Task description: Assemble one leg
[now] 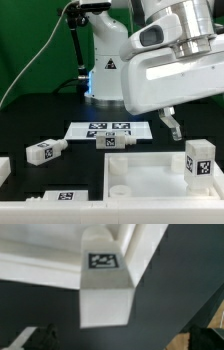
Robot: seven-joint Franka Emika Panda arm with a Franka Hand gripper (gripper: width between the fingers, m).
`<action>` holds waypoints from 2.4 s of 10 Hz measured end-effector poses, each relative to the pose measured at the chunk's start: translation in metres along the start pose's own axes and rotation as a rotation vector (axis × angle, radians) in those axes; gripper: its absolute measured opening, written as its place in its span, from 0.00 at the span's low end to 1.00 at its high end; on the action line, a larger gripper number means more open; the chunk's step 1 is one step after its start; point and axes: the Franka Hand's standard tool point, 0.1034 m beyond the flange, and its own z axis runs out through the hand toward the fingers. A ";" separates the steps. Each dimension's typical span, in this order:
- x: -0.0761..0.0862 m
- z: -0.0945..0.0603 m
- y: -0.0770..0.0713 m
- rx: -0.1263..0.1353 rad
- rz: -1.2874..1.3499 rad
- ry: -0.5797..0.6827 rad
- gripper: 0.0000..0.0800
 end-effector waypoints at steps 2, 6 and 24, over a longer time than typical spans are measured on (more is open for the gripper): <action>-0.004 -0.001 -0.006 0.038 0.016 -0.127 0.81; -0.008 0.004 0.026 -0.041 0.132 -0.246 0.81; -0.003 0.020 0.020 -0.092 0.170 -0.260 0.35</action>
Offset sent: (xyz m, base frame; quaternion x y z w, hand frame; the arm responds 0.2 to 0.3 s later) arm 0.0165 -0.0541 -0.0310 -0.1179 -0.0885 0.1209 0.9817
